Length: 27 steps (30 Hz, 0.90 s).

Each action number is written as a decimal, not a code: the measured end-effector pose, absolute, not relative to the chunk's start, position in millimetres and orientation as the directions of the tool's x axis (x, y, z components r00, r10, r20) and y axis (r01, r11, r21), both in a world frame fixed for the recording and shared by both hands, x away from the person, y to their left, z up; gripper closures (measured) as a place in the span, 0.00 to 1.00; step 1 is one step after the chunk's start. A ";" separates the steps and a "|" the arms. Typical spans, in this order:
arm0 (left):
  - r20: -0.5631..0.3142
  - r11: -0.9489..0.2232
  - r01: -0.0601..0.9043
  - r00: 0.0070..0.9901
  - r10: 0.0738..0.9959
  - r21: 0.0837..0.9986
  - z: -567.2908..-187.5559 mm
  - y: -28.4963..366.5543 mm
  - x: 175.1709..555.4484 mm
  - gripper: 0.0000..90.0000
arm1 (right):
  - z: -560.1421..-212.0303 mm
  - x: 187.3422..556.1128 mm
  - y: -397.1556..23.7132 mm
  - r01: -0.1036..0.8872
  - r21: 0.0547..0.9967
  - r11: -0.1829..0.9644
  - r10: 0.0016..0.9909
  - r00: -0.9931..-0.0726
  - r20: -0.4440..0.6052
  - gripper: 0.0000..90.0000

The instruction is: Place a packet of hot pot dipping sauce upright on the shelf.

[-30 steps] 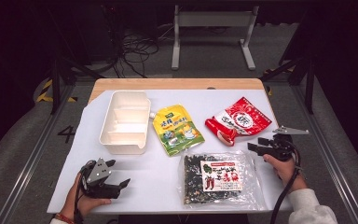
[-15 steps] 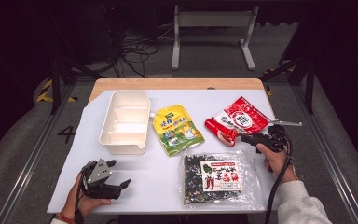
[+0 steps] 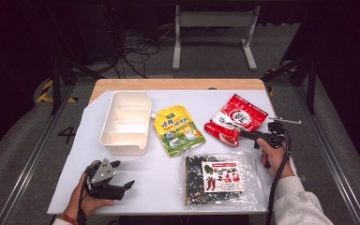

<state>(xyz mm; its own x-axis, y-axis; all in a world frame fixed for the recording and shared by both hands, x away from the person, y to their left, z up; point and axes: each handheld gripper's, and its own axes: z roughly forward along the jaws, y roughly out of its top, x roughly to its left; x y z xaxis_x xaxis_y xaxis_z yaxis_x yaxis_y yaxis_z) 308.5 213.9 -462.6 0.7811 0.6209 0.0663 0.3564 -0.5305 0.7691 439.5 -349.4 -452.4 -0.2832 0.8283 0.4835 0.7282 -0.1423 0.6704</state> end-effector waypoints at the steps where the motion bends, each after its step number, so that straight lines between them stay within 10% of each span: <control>1: 0.066 -0.531 0.354 0.783 0.619 0.770 -462.8 213.4 309.4 0.17 | -452.1 441.4 -348.9 0.730 0.669 -0.139 0.828 -0.285 0.483 0.25; 21: 0.086 -0.565 0.332 0.805 0.587 0.755 -463.2 202.8 310.6 0.16 | -450.4 457.5 -330.8 0.758 0.647 -0.082 0.809 -0.328 0.487 0.27; 27: 0.081 -0.565 0.338 0.803 0.590 0.753 -463.5 202.1 314.2 0.17 | -450.5 466.6 -322.2 0.773 0.634 0.020 0.790 -0.401 0.464 0.54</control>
